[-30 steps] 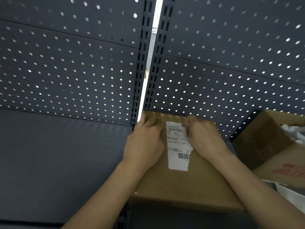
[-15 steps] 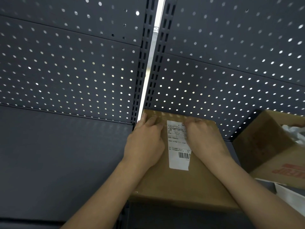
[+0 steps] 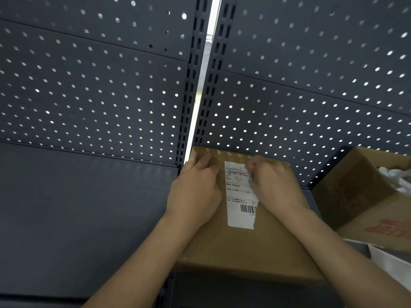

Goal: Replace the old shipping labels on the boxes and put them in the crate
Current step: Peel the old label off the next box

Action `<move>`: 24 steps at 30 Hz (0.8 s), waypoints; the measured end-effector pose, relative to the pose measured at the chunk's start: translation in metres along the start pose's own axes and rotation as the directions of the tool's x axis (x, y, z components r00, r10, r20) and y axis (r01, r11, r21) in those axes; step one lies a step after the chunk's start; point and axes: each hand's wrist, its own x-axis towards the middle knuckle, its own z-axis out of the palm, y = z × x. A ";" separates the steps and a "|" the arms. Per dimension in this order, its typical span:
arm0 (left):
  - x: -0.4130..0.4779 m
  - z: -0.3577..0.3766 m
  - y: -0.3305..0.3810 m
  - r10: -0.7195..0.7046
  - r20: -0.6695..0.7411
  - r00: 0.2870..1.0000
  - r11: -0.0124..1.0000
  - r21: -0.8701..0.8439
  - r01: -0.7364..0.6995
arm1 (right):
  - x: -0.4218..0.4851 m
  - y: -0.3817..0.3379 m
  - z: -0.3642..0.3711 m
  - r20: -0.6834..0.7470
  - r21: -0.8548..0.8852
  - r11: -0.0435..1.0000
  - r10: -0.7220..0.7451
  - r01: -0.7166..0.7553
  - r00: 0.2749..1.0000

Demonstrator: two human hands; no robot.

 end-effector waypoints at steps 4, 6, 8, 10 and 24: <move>-0.001 -0.001 0.000 0.006 -0.004 1.000 1.000 -0.012 -0.006 | 0.000 0.010 -0.001 -0.036 0.207 0.967 0.160 -0.150 0.986; -0.001 -0.001 0.000 0.005 0.001 1.000 1.000 -0.015 -0.005 | 0.003 0.010 -0.002 -0.001 0.190 0.972 0.138 -0.136 0.990; -0.001 -0.001 -0.002 0.002 0.002 1.000 1.000 -0.021 -0.002 | 0.003 0.009 -0.002 0.007 0.147 0.985 0.094 -0.094 0.996; 0.000 0.000 -0.002 0.003 -0.003 1.000 1.000 -0.024 -0.003 | 0.005 0.009 0.001 0.011 0.145 0.986 0.078 -0.078 0.997; -0.001 -0.001 -0.001 0.016 -0.002 1.000 1.000 -0.013 -0.016 | 0.000 -0.028 -0.018 0.022 -0.274 0.961 0.024 -0.017 0.999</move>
